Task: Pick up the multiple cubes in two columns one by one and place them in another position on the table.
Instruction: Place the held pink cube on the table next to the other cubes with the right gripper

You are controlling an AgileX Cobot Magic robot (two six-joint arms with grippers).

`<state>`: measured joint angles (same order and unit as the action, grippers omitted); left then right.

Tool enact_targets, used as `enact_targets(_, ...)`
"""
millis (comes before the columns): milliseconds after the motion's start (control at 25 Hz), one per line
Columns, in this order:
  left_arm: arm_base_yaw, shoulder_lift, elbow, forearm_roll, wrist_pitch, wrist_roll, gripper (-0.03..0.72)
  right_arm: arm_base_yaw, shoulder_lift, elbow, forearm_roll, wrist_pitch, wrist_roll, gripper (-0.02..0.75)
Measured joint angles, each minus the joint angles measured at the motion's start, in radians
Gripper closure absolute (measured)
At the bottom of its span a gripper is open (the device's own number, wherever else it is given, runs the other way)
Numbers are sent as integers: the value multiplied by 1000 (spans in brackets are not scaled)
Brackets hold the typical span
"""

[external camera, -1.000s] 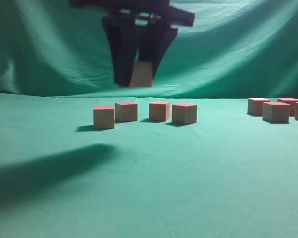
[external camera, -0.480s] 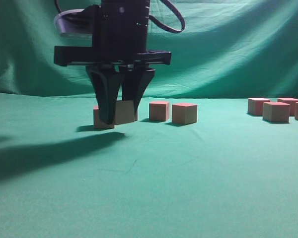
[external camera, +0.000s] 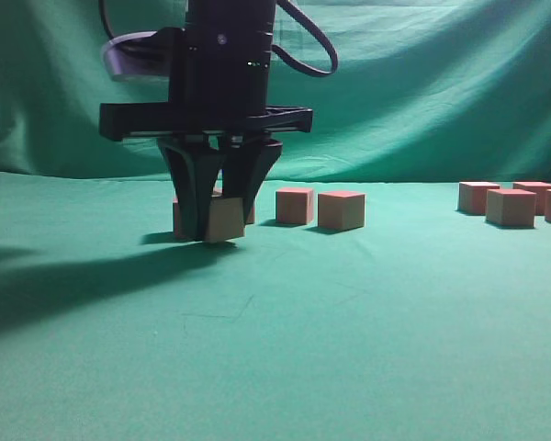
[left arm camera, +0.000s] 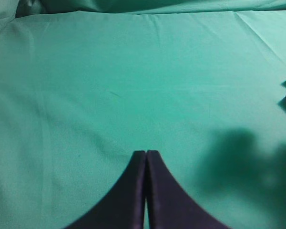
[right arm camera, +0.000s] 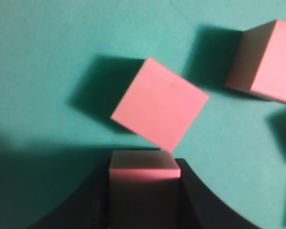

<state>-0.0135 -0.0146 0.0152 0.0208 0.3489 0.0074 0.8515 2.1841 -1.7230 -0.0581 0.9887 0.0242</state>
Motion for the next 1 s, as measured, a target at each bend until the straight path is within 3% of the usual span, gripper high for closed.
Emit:
enact_targets(640,0,0,0,0,0,0,688,-6,14,0,6,-21,2,472)
enact_targets(880,0,0,0,0,0,0,688,-6,16,0,12,-21,4,127)
enact_targets(1000,0,0,0,0,0,0,688,-6,7,0,13,-6,4,93)
